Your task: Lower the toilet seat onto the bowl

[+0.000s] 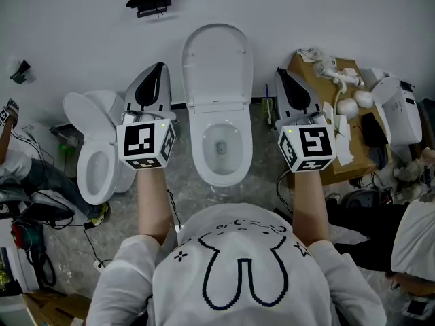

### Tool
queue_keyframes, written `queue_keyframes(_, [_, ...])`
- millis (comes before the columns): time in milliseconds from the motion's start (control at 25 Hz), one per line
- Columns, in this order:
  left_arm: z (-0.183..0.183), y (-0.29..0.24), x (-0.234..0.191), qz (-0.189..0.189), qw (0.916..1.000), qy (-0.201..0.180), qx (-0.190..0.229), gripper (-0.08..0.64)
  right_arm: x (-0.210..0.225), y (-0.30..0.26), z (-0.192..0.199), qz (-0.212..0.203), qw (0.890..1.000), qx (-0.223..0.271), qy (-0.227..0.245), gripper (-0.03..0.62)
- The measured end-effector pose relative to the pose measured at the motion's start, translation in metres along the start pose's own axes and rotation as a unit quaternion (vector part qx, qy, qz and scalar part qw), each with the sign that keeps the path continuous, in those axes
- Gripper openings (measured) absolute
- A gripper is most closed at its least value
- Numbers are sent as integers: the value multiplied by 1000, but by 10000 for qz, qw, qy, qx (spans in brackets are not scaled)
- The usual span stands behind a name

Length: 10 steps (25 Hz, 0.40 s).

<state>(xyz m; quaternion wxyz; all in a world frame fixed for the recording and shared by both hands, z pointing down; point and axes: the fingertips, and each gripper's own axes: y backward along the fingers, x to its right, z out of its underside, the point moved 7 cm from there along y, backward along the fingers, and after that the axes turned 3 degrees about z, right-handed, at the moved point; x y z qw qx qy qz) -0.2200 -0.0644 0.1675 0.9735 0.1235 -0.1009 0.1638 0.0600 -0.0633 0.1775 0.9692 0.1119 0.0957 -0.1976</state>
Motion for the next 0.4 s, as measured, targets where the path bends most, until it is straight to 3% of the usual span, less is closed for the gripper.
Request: queue_keyframes(400, [-5,2,2,-18,10000,-82,29,9,3,6,2,-10,10000,-26,20,28])
